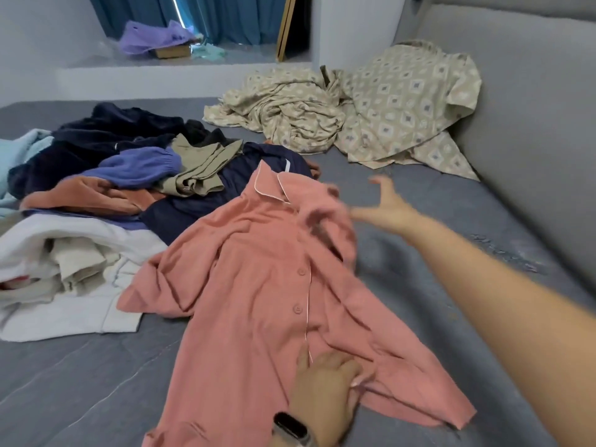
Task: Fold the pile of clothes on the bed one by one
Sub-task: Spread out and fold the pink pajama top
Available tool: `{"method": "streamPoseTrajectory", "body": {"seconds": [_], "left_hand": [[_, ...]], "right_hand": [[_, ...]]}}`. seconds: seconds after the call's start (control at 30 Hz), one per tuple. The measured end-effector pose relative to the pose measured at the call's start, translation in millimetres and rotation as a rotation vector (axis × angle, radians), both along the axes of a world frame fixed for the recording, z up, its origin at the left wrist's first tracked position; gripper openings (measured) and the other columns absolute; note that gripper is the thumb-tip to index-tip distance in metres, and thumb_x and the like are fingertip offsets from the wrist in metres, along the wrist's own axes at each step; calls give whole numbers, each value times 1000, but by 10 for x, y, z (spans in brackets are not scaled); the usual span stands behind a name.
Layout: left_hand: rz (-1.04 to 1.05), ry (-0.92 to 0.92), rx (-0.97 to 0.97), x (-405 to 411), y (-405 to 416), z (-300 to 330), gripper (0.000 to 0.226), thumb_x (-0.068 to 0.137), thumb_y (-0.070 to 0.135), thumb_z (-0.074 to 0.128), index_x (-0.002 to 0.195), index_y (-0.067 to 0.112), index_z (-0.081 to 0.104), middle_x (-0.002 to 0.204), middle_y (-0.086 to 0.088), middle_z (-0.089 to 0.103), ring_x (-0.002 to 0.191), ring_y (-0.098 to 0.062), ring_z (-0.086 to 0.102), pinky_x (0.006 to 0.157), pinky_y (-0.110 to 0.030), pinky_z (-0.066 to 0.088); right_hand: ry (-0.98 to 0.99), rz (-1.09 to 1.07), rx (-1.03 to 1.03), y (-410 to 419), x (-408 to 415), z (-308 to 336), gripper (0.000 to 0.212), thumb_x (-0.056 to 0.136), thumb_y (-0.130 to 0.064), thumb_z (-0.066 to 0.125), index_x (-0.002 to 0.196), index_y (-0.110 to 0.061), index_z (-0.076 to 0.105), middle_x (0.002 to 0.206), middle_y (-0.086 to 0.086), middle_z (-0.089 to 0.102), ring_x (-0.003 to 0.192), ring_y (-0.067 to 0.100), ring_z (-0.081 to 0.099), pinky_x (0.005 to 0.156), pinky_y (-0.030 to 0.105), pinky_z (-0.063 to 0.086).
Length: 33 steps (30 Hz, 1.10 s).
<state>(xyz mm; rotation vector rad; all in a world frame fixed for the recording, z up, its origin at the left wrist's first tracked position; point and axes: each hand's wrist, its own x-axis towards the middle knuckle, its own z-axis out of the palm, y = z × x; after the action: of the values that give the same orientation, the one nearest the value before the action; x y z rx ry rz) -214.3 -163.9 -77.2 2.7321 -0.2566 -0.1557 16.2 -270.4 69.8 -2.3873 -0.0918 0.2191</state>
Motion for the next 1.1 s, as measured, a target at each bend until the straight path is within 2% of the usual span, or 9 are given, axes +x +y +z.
{"method": "streamPoseTrajectory", "body": {"seconds": [0.13, 0.2, 0.27, 0.43, 0.53, 0.73, 0.87, 0.97, 1.1], "left_hand": [[34, 38, -457, 145, 78, 111, 42, 83, 78, 21, 110, 63, 50, 96, 33, 61, 102, 4, 58, 112, -21, 11], [69, 225, -758, 93, 125, 268, 29, 91, 64, 37, 110, 56, 57, 97, 29, 67, 97, 4, 61, 109, -23, 33], [39, 458, -907, 40, 212, 442, 19, 96, 42, 49, 95, 28, 63, 72, 20, 65, 68, 5, 58, 76, -19, 49], [-93, 501, -682, -114, 252, 483, 39, 99, 40, 43, 73, 25, 69, 75, 16, 65, 78, 21, 54, 91, 10, 10], [4, 280, -657, -120, 212, 441, 26, 89, 40, 47, 92, 24, 67, 92, 10, 71, 90, 2, 63, 101, -22, 42], [135, -38, -127, 21, 361, 111, 56, 55, 52, 40, 110, 41, 46, 115, 16, 66, 109, -6, 48, 95, -36, 47], [78, -8, -35, 157, 480, -148, 63, 47, 56, 42, 107, 39, 47, 122, 6, 62, 107, -13, 46, 116, -36, -4], [83, -135, -45, 348, 443, -159, 71, 35, 59, 59, 104, 41, 51, 126, 11, 50, 104, -8, 58, 105, -25, 34], [164, -124, -85, 409, 441, -162, 66, 51, 53, 49, 115, 39, 52, 121, 6, 65, 109, -11, 58, 79, -28, 55]], "right_hand": [[335, -105, -52, -405, -813, -766, 69, 79, -45, 71, 134, -15, 42, 135, 11, 51, 124, 26, 49, 101, 31, 38], [399, -61, -168, -546, -1293, -1069, 34, 81, -52, 64, 101, -25, 58, 112, 5, 62, 108, 21, 58, 87, 28, 44], [341, -26, -249, -621, -1557, -1184, 19, 85, -44, 60, 81, -26, 53, 94, 0, 62, 99, 21, 62, 71, 25, 41], [377, 71, -373, -566, -1417, -912, 34, 79, -39, 72, 105, -26, 54, 105, -1, 60, 101, 17, 60, 73, 21, 43], [109, -187, -141, -388, -1076, -840, 48, 85, -30, 69, 125, -10, 53, 118, 8, 63, 113, 24, 58, 89, 26, 41], [155, -323, -200, -29, -706, -1219, 44, 86, -36, 62, 115, -3, 54, 116, 23, 63, 109, 35, 61, 86, 38, 48], [84, -460, 244, 30, -482, -1319, 17, 97, -11, 43, 92, -14, 59, 74, 17, 68, 43, 17, 62, 46, 31, 52], [63, -582, 621, -112, -77, -1155, 27, 97, -4, 36, 81, -22, 49, 88, 27, 66, 66, 34, 69, 50, 46, 58], [-252, -741, 473, -545, 374, -452, 28, 81, -1, 32, 88, -21, 51, 109, 21, 62, 95, 39, 63, 72, 52, 55]]}}
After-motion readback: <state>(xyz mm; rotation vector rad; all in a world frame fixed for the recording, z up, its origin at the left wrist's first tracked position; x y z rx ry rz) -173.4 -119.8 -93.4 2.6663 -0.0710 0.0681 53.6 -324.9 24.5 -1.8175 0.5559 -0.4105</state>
